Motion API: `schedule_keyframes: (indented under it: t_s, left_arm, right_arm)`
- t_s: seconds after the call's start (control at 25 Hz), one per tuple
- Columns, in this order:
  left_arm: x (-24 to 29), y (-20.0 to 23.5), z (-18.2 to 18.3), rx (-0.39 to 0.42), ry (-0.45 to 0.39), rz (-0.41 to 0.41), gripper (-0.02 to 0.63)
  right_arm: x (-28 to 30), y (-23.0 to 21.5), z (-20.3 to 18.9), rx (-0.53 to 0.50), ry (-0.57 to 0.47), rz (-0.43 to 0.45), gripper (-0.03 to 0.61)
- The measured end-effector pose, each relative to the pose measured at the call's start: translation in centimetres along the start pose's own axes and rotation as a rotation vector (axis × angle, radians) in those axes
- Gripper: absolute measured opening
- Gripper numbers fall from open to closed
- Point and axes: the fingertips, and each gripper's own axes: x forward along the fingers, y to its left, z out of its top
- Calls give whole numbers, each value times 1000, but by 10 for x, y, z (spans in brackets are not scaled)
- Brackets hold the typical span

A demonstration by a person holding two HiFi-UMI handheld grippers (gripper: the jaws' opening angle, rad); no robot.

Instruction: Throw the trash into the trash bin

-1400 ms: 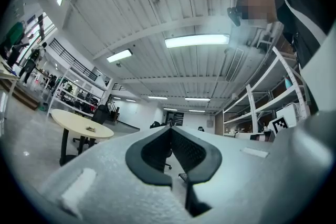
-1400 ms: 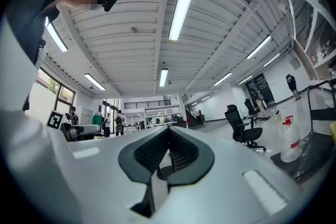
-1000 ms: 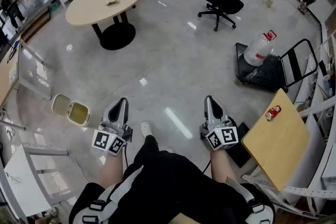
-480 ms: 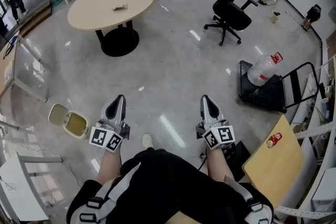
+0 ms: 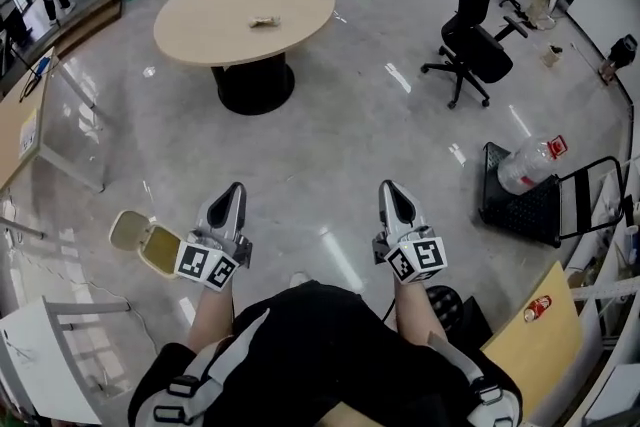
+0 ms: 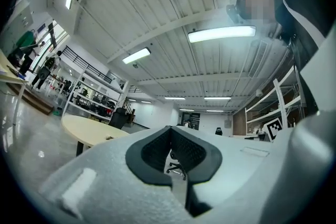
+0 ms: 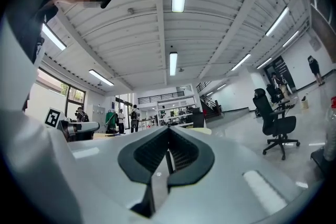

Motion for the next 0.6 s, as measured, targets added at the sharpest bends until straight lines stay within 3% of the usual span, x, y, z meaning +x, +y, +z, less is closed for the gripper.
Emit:
schedule_keyframes:
  t_s: [0.2,0.6]
  left_arm:
    - [10,31,0,7,6,34,0]
    - [56,68,-4,57,28,79,0]
  right_arm:
    - [41,9,-11,5,33,39,6]
    - [133,-16,-27,43,60,108,6]
